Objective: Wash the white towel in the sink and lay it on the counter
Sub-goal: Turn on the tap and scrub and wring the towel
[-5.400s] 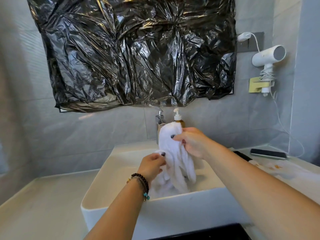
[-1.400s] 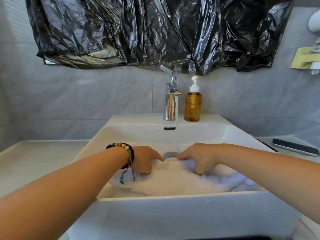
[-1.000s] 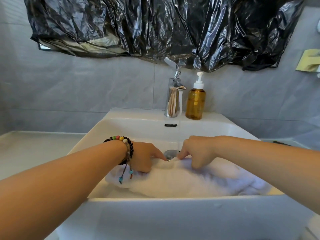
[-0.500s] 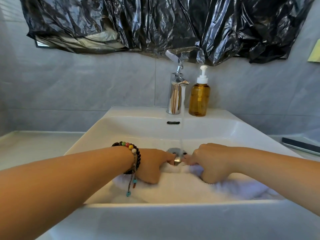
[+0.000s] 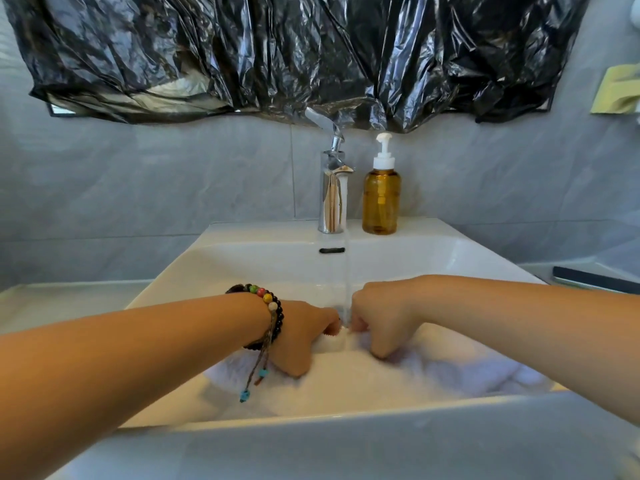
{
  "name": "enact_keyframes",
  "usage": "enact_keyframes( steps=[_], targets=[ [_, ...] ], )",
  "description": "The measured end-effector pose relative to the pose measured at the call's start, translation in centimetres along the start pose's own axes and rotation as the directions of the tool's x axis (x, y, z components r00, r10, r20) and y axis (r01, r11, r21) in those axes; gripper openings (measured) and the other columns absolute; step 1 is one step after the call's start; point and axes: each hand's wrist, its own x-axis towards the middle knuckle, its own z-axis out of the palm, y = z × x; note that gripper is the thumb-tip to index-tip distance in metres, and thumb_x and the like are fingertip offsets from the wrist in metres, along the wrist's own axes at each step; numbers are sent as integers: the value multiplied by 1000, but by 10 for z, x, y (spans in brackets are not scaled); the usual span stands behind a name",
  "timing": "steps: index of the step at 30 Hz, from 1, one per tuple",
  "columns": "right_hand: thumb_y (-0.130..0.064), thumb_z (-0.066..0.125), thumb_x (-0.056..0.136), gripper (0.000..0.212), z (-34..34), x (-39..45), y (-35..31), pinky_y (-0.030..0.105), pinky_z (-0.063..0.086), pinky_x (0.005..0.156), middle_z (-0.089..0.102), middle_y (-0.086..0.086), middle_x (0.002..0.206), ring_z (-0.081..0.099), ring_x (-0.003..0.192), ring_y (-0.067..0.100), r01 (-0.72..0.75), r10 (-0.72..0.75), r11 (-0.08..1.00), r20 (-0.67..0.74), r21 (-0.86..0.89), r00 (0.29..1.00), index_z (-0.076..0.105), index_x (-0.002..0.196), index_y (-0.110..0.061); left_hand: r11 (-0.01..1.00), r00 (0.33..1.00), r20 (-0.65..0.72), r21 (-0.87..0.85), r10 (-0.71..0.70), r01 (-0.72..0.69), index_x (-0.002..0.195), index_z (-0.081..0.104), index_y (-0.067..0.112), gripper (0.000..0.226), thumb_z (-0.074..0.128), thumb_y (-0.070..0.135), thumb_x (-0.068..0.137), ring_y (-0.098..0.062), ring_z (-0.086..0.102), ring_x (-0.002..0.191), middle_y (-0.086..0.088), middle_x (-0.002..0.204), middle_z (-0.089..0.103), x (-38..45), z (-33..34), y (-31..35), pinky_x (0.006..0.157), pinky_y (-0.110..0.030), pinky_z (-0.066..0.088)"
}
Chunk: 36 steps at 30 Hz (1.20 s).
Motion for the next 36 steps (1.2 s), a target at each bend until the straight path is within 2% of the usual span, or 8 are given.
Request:
enact_keyframes(
  steps=[4, 8, 12, 19, 23, 27, 31, 36],
  targets=[
    [-14, 59, 74, 7, 13, 1, -1, 29, 43, 55, 56, 2, 69, 52, 67, 19, -34, 41, 996, -83, 81, 996, 64, 77, -11, 985, 999, 18, -172, 32, -28, 145, 27, 25, 69, 54, 2, 86, -16, 52, 84, 5, 99, 47, -10, 5, -6, 62, -22, 43],
    [-13, 64, 73, 42, 14, -7, 30, 26, 54, 78, 68, -12, 103, 61, 90, 9, -62, 111, 899, -88, 433, 990, 73, 110, -29, 981, 998, -35, -187, 46, -52, 144, 34, 27, 68, 53, 1, 84, -17, 51, 106, 3, 134, 49, -14, 3, -11, 81, -25, 43],
    [-29, 73, 73, 32, 13, 0, 41, 22, 50, 92, 68, -19, 108, 60, 101, 4, -35, 103, 842, -98, 538, 990, 75, 104, -36, 984, 997, -48, -163, 61, -68, 144, 40, 27, 68, 55, 2, 83, -18, 50, 117, 4, 141, 46, -16, -4, -13, 89, -25, 42],
    [-34, 81, 75, 15, 10, 1, 59, 20, 50, 73, 65, -14, 79, 60, 77, 6, -65, 145, 891, -147, 450, 978, 73, 85, -26, 940, 961, -268, -341, -71, -26, 86, 68, 20, 22, 62, 1, 76, -8, 57, 77, 12, 78, 62, -8, -17, -57, 67, -21, 48],
    [-23, 77, 78, 18, 3, 9, 80, 26, 53, 76, 68, -5, 81, 65, 85, 17, -136, 417, 800, -377, 585, 827, 67, 63, -26, 805, 823, -501, -586, -268, -95, 89, 62, 24, 17, 66, 8, 83, -11, 59, 78, 8, 84, 65, -2, -22, -77, 65, -21, 46],
    [-29, 65, 88, 11, 3, 4, 89, 32, 50, 82, 63, 2, 109, 60, 100, 27, -418, 626, 776, -496, 472, 602, 69, 97, -24, 796, 754, -544, -604, -367, -48, 123, 52, 23, 33, 62, 28, 92, -16, 60, 97, 2, 113, 65, 8, -19, -89, 83, -29, 50],
    [-60, 60, 85, 70, 8, 7, 58, 42, 34, 108, 34, 5, 144, 34, 136, 27, -243, 441, 871, -462, 427, 770, 38, 143, -28, 906, 948, -207, -400, -240, 142, 137, 42, 17, 59, 52, 55, 93, -21, 48, 126, -3, 138, 49, 19, -2, -69, 101, -30, 38],
    [-84, 46, 73, 105, 43, 31, 10, 59, 2, 116, -2, 1, 163, -3, 150, 26, -149, 183, 944, -94, 294, 979, -10, 151, -41, 891, 920, -269, -428, -283, 149, 120, 48, 9, 47, 60, 39, 86, -22, 56, 103, -7, 117, 54, 41, 14, -54, 75, -27, 46]
  ],
)
